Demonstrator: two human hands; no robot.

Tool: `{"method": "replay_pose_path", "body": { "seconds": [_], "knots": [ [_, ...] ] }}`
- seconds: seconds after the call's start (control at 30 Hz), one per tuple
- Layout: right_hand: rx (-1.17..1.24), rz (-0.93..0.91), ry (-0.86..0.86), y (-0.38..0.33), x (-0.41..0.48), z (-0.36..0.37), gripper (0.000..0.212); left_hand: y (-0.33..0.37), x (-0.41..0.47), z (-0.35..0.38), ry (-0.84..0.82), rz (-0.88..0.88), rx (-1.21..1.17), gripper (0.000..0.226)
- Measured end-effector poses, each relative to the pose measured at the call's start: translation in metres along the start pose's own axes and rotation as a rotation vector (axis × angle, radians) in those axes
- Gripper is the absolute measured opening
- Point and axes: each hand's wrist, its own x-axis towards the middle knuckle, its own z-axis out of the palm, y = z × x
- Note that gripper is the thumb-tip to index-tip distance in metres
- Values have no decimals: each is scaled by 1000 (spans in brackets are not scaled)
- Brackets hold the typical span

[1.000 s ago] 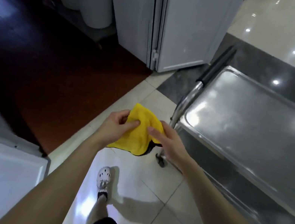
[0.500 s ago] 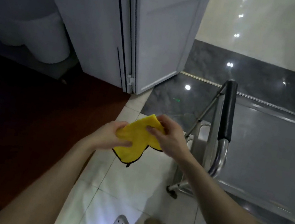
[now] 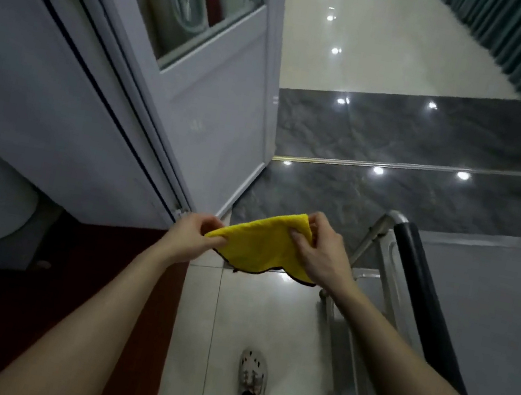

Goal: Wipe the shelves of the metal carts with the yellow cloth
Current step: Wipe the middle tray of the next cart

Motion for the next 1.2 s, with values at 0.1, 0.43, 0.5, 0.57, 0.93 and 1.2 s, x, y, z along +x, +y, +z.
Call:
{"method": "replay_pose_path", "body": {
  "seconds": [0.1, 0.43, 0.5, 0.57, 0.93, 1.2],
  "knots": [
    [-7, -6, 51, -17, 50, -14, 26, 19, 73, -24, -41, 53, 36, 13],
    [-122, 187, 223, 8, 206, -50, 20, 87, 355, -47, -308, 346, 195, 12],
    [-174, 271, 274, 18, 227, -54, 20, 110, 409, -43, -366, 405, 224, 14],
    [-218, 388, 312, 27, 239, -59, 21, 136, 451, -40, -427, 466, 270, 15],
    [-227, 918, 731, 114, 254, -117, 19, 318, 597, 61, -735, 802, 488, 10],
    [-92, 1061, 893, 198, 316, -200, 15, 460, 693, 189, -892, 954, 617, 10]
  ]
}}
